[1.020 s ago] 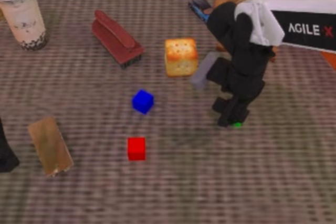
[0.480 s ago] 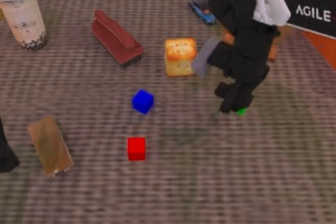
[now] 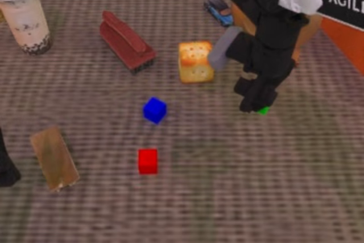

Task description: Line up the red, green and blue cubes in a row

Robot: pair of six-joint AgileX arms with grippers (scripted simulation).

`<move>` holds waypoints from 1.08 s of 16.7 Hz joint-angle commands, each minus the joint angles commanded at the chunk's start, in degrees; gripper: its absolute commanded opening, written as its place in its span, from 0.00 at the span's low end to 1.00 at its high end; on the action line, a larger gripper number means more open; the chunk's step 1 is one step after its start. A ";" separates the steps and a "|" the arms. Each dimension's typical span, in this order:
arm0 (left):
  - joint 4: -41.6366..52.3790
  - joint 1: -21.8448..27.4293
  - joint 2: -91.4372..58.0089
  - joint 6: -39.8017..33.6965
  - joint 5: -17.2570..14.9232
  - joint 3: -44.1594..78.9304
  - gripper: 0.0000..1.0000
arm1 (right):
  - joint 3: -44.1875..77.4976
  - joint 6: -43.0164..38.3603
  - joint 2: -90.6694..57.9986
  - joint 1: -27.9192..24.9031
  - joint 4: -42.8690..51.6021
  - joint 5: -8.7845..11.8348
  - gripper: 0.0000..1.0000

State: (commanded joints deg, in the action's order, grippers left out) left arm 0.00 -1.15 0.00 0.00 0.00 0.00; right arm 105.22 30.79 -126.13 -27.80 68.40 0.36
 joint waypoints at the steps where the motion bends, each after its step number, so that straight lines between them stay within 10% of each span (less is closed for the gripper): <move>1: 0.00 0.00 0.00 0.00 0.00 0.00 1.00 | 0.07 0.60 0.06 -0.68 0.14 0.02 0.00; 10: 0.00 0.00 0.00 0.00 0.00 0.00 1.00 | 0.71 13.31 2.32 -15.43 3.30 0.43 0.00; 18: 0.00 0.00 0.00 0.00 0.00 0.00 1.00 | -1.12 14.30 2.03 -16.60 1.08 0.44 0.00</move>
State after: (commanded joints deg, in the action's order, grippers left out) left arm 0.00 -1.15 0.00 0.00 0.00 0.00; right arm 104.10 45.09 -124.10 -44.39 69.48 0.80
